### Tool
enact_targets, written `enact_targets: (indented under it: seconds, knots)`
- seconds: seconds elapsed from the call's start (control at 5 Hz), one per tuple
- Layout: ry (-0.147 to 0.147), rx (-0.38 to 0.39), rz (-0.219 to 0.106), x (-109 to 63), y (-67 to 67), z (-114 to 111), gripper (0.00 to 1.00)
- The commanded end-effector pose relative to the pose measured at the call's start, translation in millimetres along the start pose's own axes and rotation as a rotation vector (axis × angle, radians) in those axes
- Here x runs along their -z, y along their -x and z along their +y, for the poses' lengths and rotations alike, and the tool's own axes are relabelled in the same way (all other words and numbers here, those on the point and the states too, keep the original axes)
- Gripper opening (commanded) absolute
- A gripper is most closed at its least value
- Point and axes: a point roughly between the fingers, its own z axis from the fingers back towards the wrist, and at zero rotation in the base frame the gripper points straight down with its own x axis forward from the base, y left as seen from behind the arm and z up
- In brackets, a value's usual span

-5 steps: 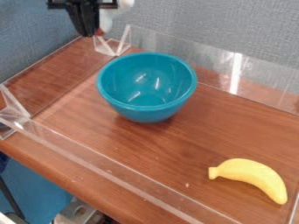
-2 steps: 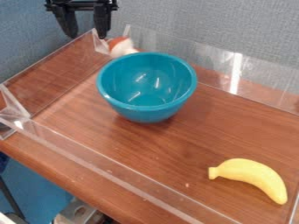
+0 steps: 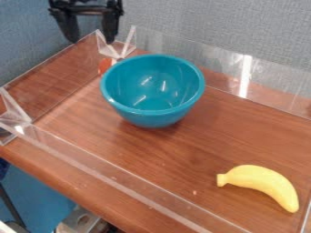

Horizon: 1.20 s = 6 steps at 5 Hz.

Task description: Remove the mushroom from the blue bowl and put it on the table

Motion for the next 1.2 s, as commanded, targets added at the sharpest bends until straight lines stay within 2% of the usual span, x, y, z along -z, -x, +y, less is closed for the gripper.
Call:
enact_targets:
  seconds: [0.0, 0.4, 0.8, 1.0]
  knots:
    - [-0.010, 0.026, -0.026, 1.2, -5.4, -12, 1.00]
    - [-0.041, 0.034, 0.018, 35.2, -6.1, -22, 1.00]
    - [-0.067, 0.037, 0.051, 62.1, -5.0, -27, 1.00]
    - [-0.078, 0.038, 0.062, 72.3, -4.8, -30, 0.00]
